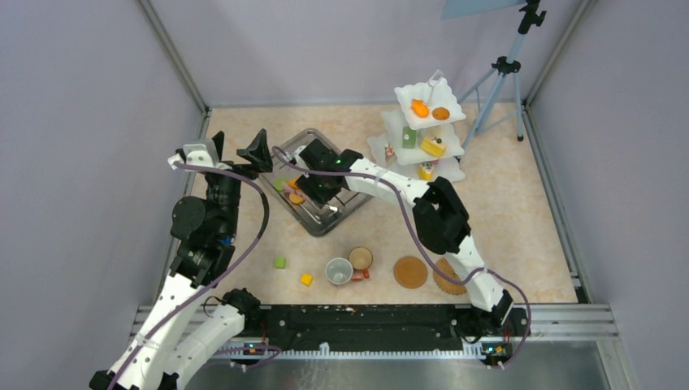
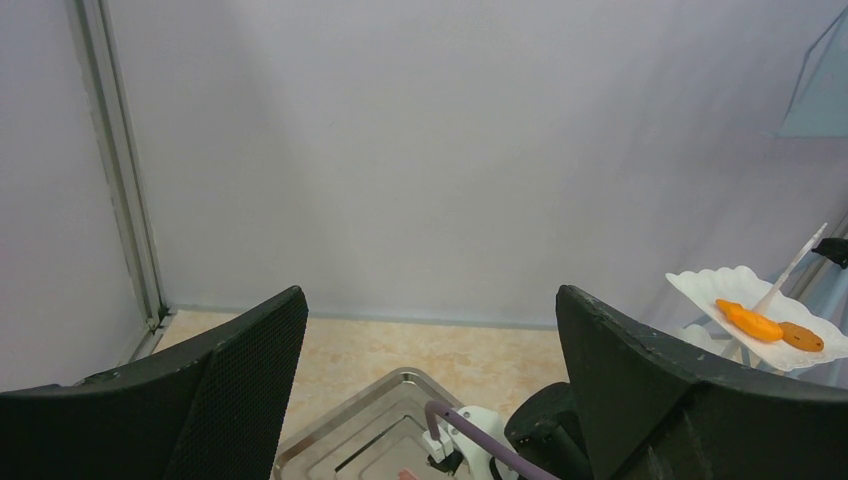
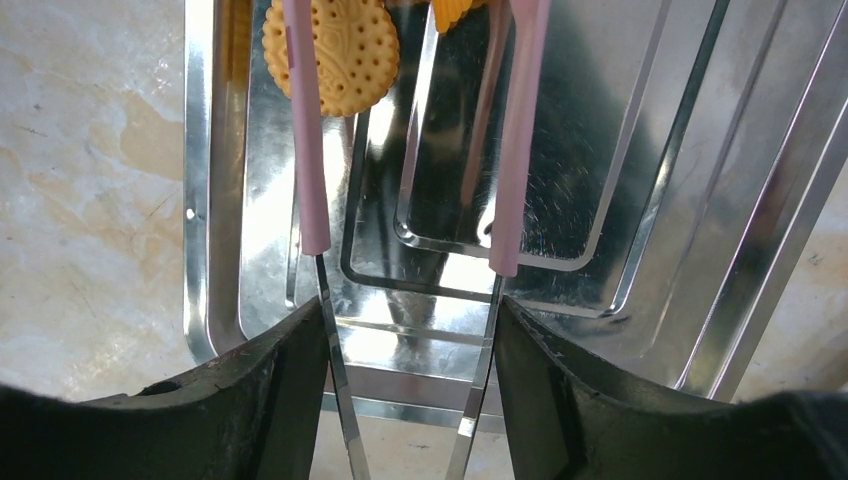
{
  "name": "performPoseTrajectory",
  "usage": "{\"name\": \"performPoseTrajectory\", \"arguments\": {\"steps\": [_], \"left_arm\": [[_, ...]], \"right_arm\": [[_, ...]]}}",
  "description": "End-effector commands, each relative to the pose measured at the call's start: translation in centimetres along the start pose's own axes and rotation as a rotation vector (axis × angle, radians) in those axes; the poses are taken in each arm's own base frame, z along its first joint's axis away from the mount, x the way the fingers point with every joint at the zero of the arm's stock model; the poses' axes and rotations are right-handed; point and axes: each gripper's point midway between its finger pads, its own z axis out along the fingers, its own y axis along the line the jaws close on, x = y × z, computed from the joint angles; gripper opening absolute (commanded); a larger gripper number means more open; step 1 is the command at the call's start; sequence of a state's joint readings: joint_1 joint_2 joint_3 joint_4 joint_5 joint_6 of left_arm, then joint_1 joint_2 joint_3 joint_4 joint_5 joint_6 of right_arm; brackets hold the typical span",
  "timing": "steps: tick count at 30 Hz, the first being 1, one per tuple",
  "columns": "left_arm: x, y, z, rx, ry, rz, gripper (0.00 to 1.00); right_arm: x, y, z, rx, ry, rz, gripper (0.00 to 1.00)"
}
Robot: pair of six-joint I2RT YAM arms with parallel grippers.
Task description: Serve the afternoon tea
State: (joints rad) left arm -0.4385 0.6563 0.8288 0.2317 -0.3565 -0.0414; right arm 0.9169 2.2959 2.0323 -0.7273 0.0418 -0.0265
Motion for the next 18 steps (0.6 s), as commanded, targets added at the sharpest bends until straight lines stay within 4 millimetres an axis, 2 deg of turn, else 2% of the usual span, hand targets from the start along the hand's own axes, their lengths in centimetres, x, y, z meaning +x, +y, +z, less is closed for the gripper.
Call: {"name": "performPoseTrajectory", "arguments": {"steps": [1,6,11,15,18], "left_arm": [[-1.9,0.1,0.0,-0.003,-0.055,-0.011,0.99],[-1.9,0.0,0.1,0.0,-0.055,-0.014,0.99],[-1.8,0.1,0.1,-0.001,-0.051,-0.013,0.99],[-1.8,0.1,0.1,-0.001,-0.051,-0.012,0.99],[-1.8,0.1,0.1,-0.003,-0.05,-0.011,0.99]], "right_arm": [[-1.4,-1.0,-0.7,0.019,-0.036,0.019,0.55],[-0.7,-1.2,-0.7,0.018,-0.022,0.02,0.48],[-1.2,-1.5,-1.3,0.012,-0.055,0.044,0.3],[-3.6,-1.5,-4.5,0.012,-0.147,0.088,0.16],[-5.3,-2.3,-8.5,0.049,-0.228,0.114,0.09]]}}
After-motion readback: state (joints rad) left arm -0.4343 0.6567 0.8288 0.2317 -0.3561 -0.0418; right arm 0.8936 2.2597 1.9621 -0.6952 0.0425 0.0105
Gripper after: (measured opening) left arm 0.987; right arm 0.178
